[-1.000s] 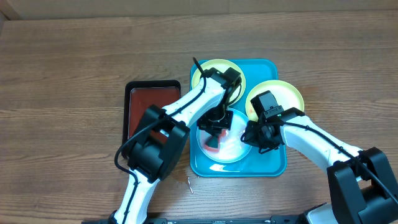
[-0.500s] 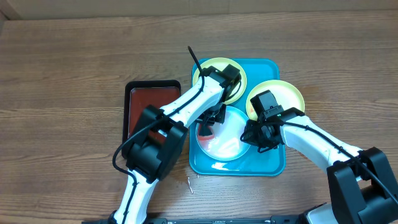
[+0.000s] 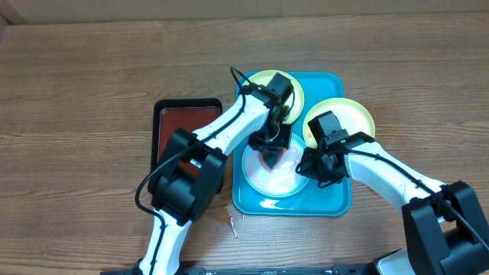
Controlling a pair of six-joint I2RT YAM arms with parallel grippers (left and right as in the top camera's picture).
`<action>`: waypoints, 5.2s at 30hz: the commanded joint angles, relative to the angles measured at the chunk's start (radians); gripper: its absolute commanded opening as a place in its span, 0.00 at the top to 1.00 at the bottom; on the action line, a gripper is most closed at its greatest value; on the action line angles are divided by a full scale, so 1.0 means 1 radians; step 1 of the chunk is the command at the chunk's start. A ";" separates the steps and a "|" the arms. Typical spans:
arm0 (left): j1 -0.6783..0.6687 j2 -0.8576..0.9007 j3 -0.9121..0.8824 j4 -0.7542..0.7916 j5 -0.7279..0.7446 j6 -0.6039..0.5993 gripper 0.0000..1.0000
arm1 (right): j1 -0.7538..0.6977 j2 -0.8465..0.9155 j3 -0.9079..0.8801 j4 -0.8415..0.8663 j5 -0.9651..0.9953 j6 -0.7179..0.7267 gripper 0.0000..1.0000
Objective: Clean dirty plates on tray and stack at the side
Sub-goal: 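Scrub the white plate with the sponge while the right gripper holds it, then return the sponge to the black tray with the left gripper, then lift the white plate with the right gripper and carry it right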
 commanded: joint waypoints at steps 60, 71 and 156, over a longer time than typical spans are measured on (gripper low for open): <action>0.395 -0.628 -0.483 0.016 -0.421 0.008 0.55 | -0.002 -0.048 0.097 -0.180 0.073 -0.101 0.96; 0.563 -0.727 -0.037 -0.262 -0.317 0.023 0.25 | 0.091 -0.103 0.484 -0.453 0.201 -0.217 0.96; 0.589 -0.884 0.128 -0.480 -0.325 0.052 0.00 | 0.863 0.010 0.556 -0.001 1.333 -0.245 0.96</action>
